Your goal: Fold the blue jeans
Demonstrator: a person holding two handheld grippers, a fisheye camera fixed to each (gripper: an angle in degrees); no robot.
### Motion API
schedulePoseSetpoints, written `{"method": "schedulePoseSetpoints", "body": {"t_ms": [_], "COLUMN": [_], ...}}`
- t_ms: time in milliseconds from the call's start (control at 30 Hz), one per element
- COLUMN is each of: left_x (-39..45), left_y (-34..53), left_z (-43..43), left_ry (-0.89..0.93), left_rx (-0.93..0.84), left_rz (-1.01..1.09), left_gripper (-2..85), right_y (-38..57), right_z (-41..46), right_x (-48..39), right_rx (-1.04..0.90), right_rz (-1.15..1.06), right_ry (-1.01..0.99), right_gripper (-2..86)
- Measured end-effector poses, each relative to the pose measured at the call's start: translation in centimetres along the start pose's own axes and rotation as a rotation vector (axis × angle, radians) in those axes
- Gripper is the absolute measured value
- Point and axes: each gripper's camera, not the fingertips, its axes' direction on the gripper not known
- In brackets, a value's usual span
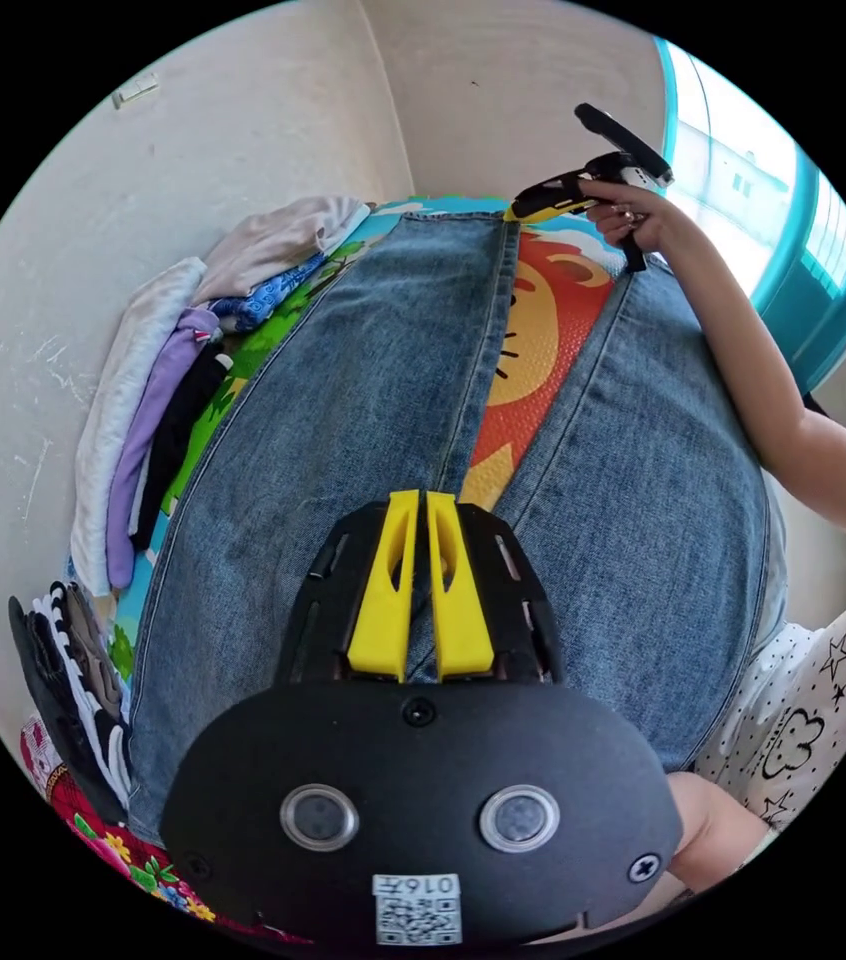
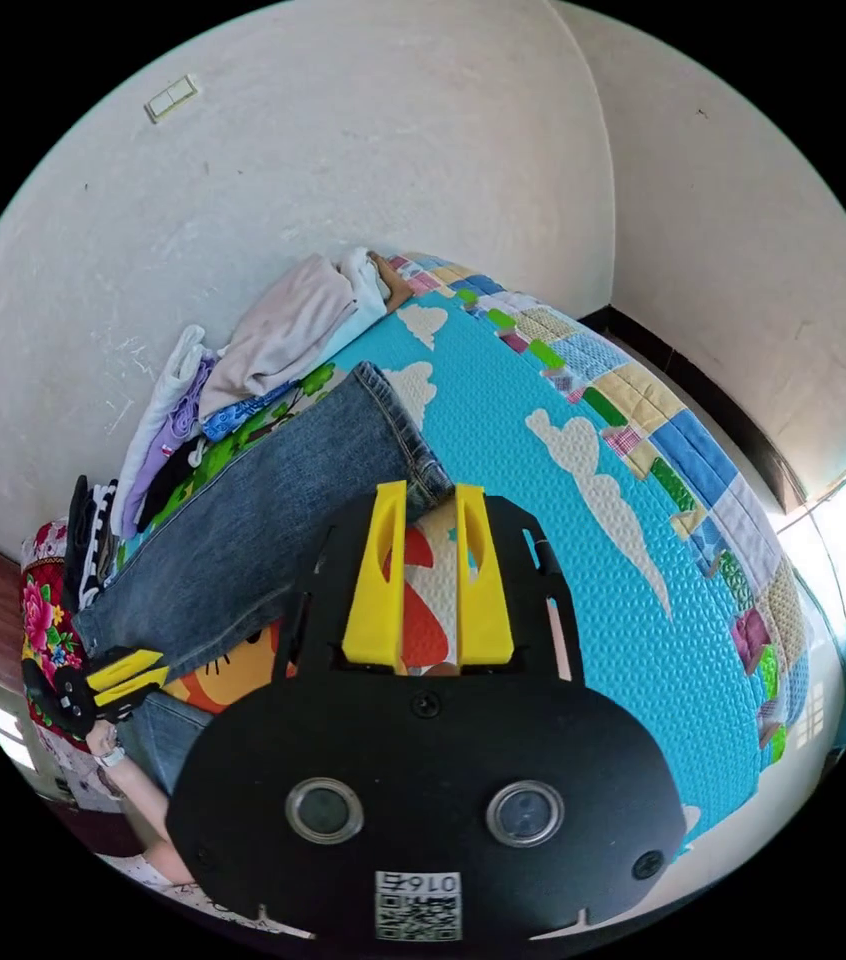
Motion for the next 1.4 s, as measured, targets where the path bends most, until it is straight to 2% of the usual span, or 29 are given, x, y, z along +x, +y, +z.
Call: {"method": "schedulePoseSetpoints", "body": {"t_ms": [100,267,333,600,633,700,800,933,1000,1067,1133,1200,1233,1300,1400], "left_x": [0.8,1.7,1.8,4.6,4.8,6.7,10.1,13.4,14.3,14.3,14.0,13.9,13.9,13.6,12.5], "left_y": [2.2,6.7,8.7,18.7,19.7,25.1,33.7,46.6,57.1,65.7,74.0,83.9,86.0,93.4,100.1], "left_z": [0.9,2.2,2.7,4.5,3.6,-1.9,-7.6,-10.2,-9.9,-9.3,-8.9,-9.1,-9.3,-9.3,-7.7], "left_ry": [-0.004,0.011,0.036,0.066,0.043,-0.063,-0.16,-0.376,-0.594,-0.696,-0.687,-0.635,-0.63,-0.581,-0.495], "left_rx": [-0.001,0.032,0.055,0.043,0.07,0.322,0.548,0.52,0.377,0.237,0.127,0.112,0.118,0.13,0.136], "left_rz": [-0.043,-0.118,-0.161,-0.231,-0.258,-0.35,-0.403,-0.54,-0.697,-0.831,-0.929,-1.014,-1.034,-1.067,-1.094], "left_gripper": [-0.8,-0.9,-0.9,1.9,2.7,3.3,1.5,0.6,0.2,0.0,-0.3,-0.4,-0.4,1.2,5.9], "right_y": [0.8,3.0,3.7,6.1,6.8,8.1,11.3,16.9,20.1,23.4,25.5,28.2,30.3,34.1,41.0], "right_z": [-1.5,-5.8,-6.3,-8.3,-9.3,-11.4,-16.5,-27.0,-31.5,-36.4,-39.5,-41.9,-43.0,-43.7,-42.1], "right_x": [0.6,3.1,3.8,2.0,1.5,0.6,-2.1,-10.5,-14.2,-18.8,-22.3,-25.6,-27.9,-31.4,-37.6], "right_rx": [0.027,0.222,0.231,0.125,0.135,0.188,0.34,0.548,0.693,0.773,0.74,0.716,0.702,0.657,0.557], "right_rz": [0.014,0.099,0.152,0.229,0.234,0.25,0.219,-0.144,-0.268,-0.432,-0.569,-0.659,-0.714,-0.823,-0.927], "right_ry": [-0.034,-0.303,-0.358,-0.26,-0.235,-0.177,-0.109,-0.394,-0.546,-0.728,-0.818,-0.88,-0.893,-0.854,-0.673], "right_gripper": [5.2,3.2,2.8,3.2,3.7,5.1,7.3,7.2,6.2,3.4,2.3,1.8,1.8,2.2,4.2]}}
